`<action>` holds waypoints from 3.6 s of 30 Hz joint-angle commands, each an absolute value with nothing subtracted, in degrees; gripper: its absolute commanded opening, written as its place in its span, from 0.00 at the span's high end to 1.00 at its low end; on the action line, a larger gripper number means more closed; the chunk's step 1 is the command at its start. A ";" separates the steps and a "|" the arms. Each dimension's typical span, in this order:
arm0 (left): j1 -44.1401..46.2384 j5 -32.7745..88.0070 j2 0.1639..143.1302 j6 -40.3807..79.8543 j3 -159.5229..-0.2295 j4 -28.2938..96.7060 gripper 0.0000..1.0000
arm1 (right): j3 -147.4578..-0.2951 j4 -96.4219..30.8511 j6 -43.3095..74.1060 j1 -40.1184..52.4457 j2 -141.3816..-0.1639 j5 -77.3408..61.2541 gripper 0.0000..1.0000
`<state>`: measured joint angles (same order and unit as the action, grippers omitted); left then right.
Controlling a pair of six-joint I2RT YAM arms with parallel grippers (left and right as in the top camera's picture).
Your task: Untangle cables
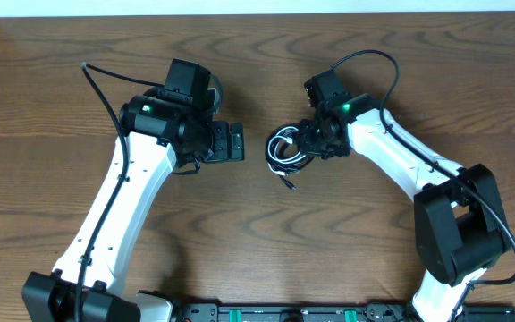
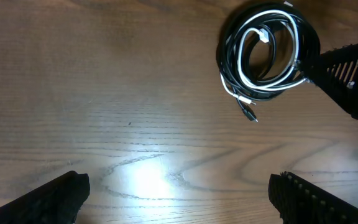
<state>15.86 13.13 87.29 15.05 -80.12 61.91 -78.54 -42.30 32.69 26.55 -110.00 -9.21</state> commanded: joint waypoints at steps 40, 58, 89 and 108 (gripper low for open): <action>15.84 12.82 88.01 15.35 -77.01 60.49 0.02 | -92.88 -45.01 25.23 25.06 -109.49 -24.99 0.99; 15.84 12.82 88.12 15.38 -77.01 60.07 0.02 | -113.71 -58.24 22.90 23.53 -109.54 -18.39 0.99; 15.84 13.04 90.67 15.38 -77.01 60.10 0.02 | -151.00 -46.98 23.18 24.21 -103.59 -10.37 0.99; 16.34 26.94 90.89 11.84 -77.01 59.29 0.02 | -137.29 -80.27 23.07 24.18 -104.92 -1.54 0.01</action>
